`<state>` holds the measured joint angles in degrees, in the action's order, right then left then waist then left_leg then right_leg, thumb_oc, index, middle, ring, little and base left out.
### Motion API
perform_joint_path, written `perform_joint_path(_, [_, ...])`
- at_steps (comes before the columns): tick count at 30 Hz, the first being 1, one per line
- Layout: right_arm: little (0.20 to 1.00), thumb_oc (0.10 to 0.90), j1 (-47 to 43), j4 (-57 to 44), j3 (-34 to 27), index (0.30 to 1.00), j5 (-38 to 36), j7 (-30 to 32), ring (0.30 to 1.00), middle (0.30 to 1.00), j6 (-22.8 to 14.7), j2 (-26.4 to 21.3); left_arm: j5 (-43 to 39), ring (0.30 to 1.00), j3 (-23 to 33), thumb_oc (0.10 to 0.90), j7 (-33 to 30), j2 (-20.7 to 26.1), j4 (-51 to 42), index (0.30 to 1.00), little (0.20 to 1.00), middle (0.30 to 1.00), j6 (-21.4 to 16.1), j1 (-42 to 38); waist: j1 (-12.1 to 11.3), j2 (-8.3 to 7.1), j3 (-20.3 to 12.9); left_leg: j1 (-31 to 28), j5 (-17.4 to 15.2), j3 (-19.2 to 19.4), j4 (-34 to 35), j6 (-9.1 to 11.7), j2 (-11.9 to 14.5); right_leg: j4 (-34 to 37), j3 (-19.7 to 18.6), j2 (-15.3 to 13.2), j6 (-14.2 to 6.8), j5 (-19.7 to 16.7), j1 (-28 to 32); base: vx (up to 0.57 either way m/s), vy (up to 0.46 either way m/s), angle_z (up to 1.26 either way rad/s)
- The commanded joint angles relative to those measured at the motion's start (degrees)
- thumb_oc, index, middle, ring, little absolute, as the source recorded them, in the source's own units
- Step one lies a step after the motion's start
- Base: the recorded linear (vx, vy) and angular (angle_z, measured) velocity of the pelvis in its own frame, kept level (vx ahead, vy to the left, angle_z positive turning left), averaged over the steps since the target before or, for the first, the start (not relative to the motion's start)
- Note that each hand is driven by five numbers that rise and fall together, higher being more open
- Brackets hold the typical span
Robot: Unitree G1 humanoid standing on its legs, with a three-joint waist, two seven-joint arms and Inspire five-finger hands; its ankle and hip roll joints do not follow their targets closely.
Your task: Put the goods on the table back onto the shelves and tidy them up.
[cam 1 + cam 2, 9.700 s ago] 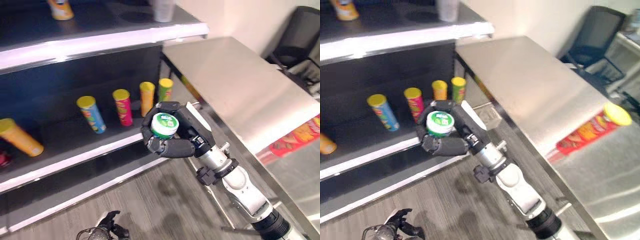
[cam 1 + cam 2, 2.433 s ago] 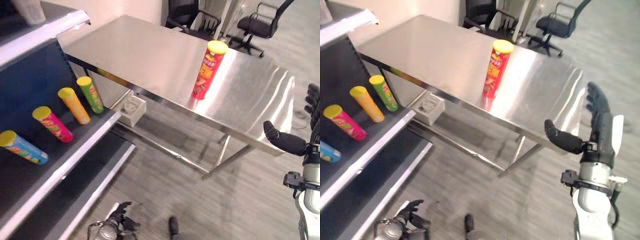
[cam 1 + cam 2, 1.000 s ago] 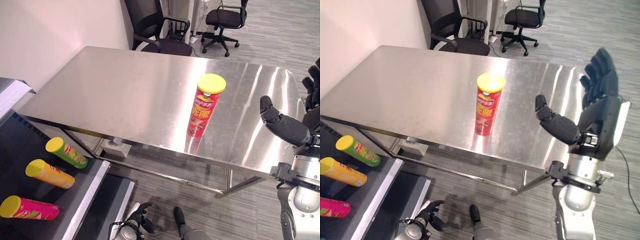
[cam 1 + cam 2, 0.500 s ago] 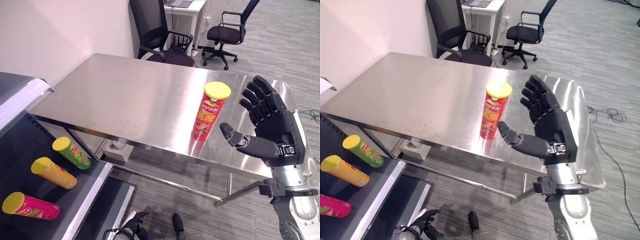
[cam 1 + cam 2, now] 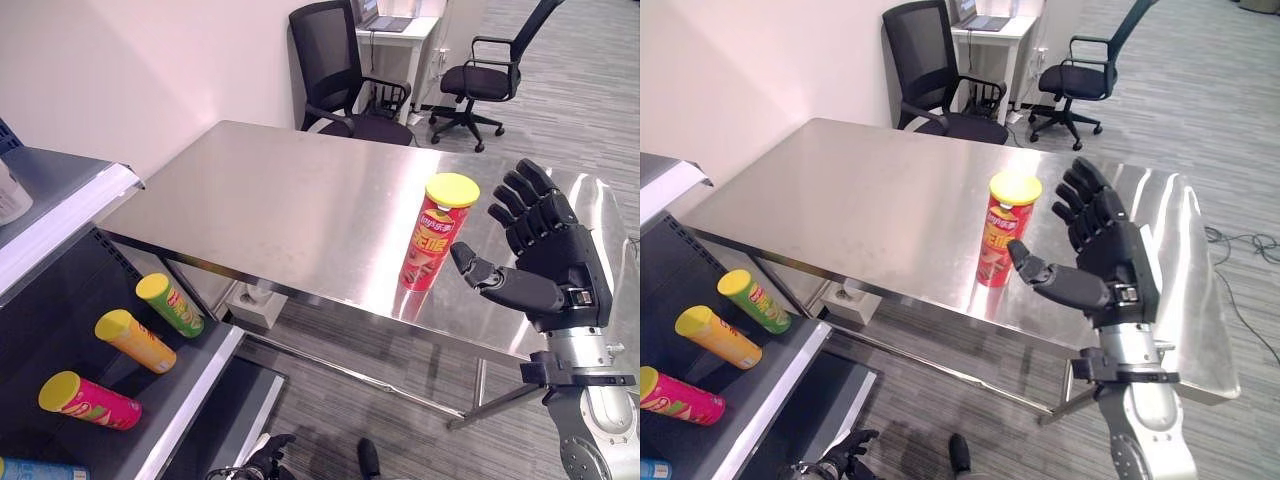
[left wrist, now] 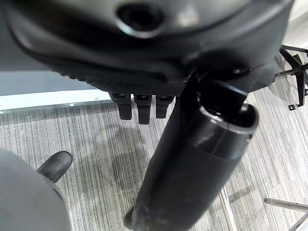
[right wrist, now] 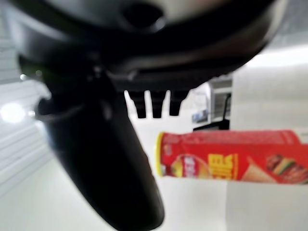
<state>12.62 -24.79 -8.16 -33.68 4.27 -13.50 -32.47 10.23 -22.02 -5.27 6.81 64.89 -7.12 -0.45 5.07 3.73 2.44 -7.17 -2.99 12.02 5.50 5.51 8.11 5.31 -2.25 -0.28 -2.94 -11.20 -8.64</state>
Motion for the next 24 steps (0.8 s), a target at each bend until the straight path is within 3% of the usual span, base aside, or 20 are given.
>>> perform_joint_path(1, [0.900, 0.800, -5.31, -3.25, -6.51, 0.900, 2.01, 1.17, 0.900, 0.900, -4.88, 2.77, -0.84, 0.900, -0.28, 0.800, -0.01, 1.49, 1.81, 0.900, 0.900, 0.900, -1.29, -4.08, -0.57, -2.82, -0.41, 0.49, 1.88, 2.44, -1.19, 0.37, -0.63, -3.99, -0.83, -2.40, -2.59, 11.33, 7.99, 0.04, -0.043, 0.11])
perform_joint_path(24, [0.900, 0.800, -10.63, 5.02, -5.40, 0.900, 4.22, 5.96, 0.900, 0.900, -3.49, 1.84, -2.01, 0.900, -0.09, 0.800, 0.11, 1.77, 3.12, 0.900, 0.900, 0.900, -0.14, -3.19, -2.65, -2.88, -1.05, -0.76, 2.56, 0.30, -0.70, 1.95, 0.87, -5.41, 4.62, -2.54, -1.68, 13.59, 10.27, 0.03, -0.033, 0.16])
